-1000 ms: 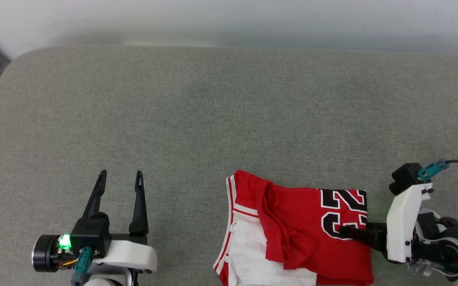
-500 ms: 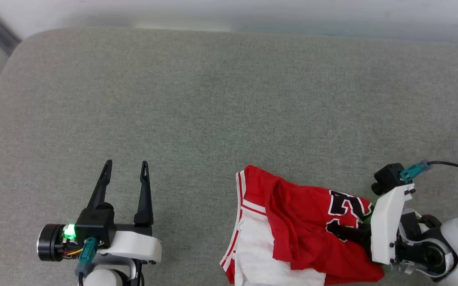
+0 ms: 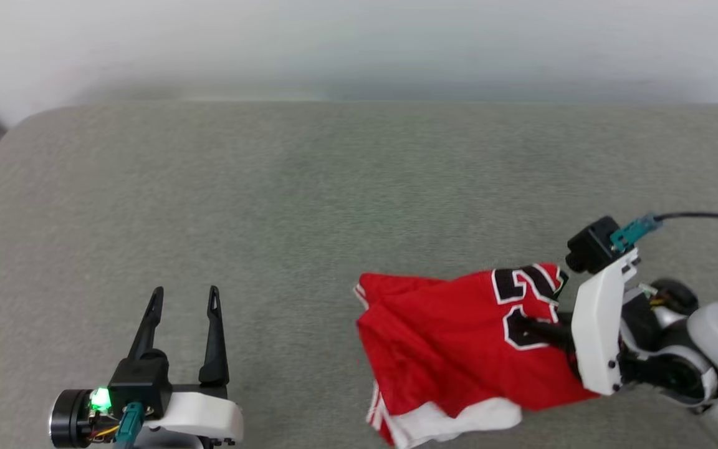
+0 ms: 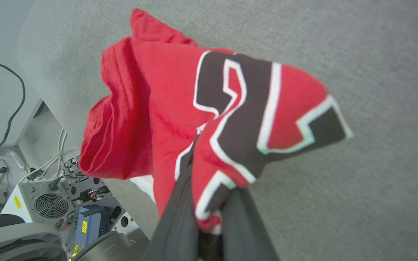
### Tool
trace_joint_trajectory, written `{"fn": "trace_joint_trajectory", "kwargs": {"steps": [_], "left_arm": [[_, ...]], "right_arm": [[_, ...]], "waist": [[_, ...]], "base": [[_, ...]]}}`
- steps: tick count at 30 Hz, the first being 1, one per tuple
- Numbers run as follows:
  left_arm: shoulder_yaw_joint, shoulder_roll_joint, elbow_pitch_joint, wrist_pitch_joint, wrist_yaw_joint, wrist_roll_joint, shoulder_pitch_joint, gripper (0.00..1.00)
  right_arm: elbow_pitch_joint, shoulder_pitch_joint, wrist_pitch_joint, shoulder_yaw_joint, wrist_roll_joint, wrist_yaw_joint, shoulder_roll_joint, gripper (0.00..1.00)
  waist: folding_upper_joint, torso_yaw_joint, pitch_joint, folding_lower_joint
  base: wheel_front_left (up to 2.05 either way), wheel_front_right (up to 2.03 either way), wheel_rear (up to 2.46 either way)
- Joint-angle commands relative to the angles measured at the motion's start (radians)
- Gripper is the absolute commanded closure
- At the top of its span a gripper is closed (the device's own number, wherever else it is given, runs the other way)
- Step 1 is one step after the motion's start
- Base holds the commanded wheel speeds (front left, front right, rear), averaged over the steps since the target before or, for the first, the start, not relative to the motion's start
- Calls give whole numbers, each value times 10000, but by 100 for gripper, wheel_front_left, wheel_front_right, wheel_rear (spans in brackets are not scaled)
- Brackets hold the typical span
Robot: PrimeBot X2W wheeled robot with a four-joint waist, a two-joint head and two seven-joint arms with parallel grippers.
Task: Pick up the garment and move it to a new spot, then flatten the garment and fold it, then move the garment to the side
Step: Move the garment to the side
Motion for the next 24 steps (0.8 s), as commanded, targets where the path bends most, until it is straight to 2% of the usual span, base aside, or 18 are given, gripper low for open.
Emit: {"fn": "trace_joint_trajectory", "kwargs": {"steps": [1, 6, 12, 17, 24], "left_arm": [[29, 5, -33, -23, 49, -3, 124, 0], [191, 1, -200, -23, 78, -19, 187, 0], [372, 20, -524, -23, 74, -53, -49, 0], [601, 165, -700, -23, -23, -2, -293, 0], [769, 390, -980, -23, -143, 98, -797, 0]], "right_arm": [[-107, -187, 6, 48, -46, -4, -91, 100], [-895, -806, 162, 251, -253, -4, -917, 100], [-998, -1252, 130, 20, -704, -4, -1884, 100], [-399, -1615, -226, -307, -1311, -5, -2441, 100], [1181, -2253, -591, -741, -2275, -5, -2946, 100]], "waist": [[0, -406, -136, 0], [0, -1250, 31, 0], [0, -2148, 662, 0], [0, -2731, 1361, 0], [0, -3018, 2273, 0]], "base": [[0, 0, 0], [0, 0, 0], [0, 0, 0], [0, 0, 0], [0, 0, 0]]}}
